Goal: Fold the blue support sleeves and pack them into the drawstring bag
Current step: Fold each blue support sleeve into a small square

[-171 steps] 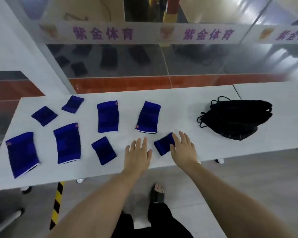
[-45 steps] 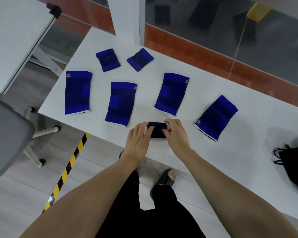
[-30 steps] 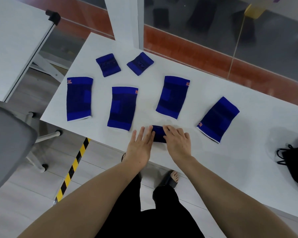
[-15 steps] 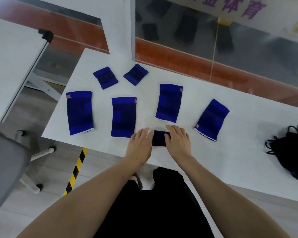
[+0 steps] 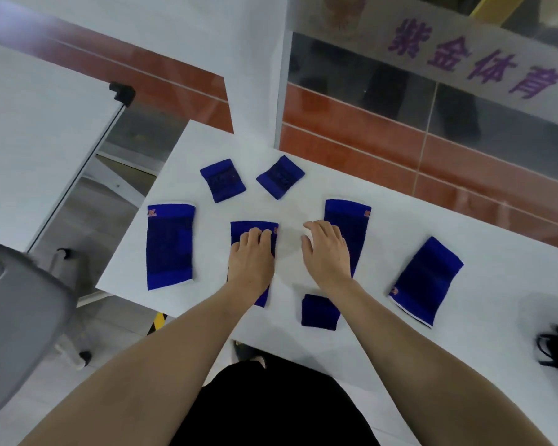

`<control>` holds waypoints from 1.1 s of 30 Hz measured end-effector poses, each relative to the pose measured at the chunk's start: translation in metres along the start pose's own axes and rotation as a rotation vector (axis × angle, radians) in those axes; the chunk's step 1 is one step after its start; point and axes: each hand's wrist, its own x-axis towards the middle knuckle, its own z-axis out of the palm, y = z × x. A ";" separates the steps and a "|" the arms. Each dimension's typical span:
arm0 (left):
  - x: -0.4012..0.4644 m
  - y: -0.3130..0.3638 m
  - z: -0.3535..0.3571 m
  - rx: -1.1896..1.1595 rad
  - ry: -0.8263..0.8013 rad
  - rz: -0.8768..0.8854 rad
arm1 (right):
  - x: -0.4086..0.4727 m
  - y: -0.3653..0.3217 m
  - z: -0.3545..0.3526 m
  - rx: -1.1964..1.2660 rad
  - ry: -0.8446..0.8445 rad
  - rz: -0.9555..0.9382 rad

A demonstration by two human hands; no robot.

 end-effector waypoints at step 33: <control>0.151 -0.112 -0.022 0.275 -0.147 0.263 | 0.150 -0.042 0.049 -0.163 -0.174 0.178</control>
